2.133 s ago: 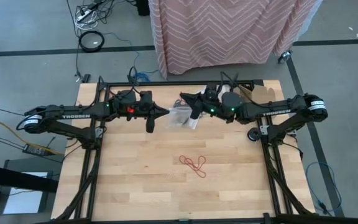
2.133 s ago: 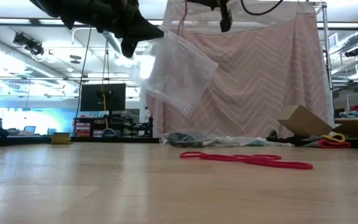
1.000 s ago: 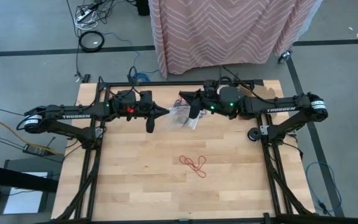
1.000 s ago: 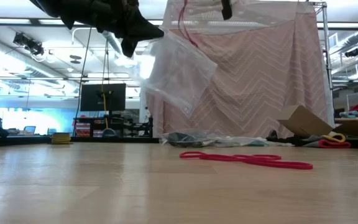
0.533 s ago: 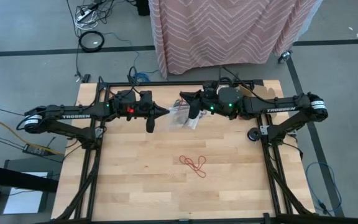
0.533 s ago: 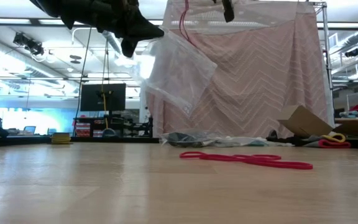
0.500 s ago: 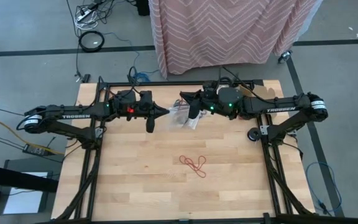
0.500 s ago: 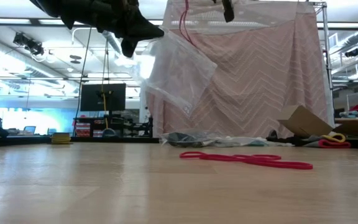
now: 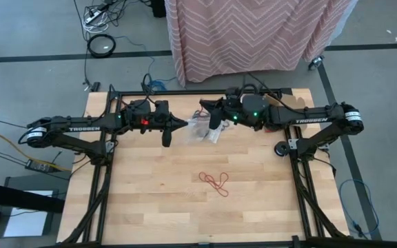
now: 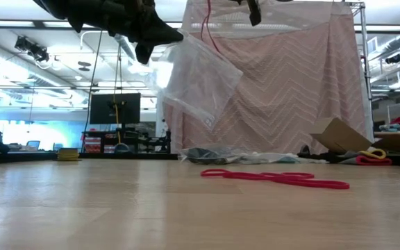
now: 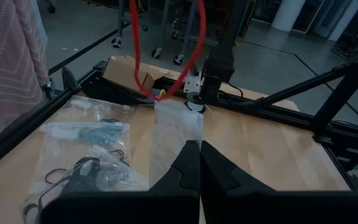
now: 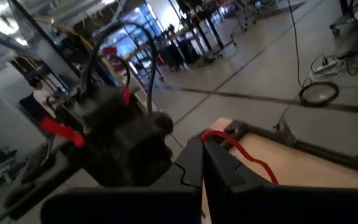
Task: Sort rubber bands
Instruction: Put the red rubber band into the transparent zip bag
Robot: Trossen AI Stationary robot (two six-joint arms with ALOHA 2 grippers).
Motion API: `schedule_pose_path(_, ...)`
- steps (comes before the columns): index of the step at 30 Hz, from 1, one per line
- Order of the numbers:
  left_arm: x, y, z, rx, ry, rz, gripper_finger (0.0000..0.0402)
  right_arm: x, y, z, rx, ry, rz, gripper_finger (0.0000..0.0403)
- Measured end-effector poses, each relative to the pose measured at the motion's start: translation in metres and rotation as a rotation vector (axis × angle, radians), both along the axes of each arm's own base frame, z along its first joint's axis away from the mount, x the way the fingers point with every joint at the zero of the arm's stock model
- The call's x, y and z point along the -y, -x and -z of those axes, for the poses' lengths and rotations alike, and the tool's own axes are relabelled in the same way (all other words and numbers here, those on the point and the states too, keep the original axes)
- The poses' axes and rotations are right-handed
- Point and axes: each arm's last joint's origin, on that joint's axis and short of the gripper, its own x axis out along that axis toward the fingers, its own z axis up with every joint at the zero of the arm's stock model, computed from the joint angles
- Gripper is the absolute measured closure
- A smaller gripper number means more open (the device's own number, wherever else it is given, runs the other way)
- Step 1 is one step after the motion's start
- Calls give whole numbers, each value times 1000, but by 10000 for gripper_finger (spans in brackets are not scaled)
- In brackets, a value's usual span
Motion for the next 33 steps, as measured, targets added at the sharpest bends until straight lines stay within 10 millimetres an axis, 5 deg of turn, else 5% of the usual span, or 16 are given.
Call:
schedule_pose_path(23, 0, 0, -5, -40, -14, 15, 401, -18, 7, 36, -339, -157, -113, 403)
schedule_pose_path(33, 1, 0, -2, -71, -24, 40, 401, -24, 3, 26, -246, -103, -191, 403)
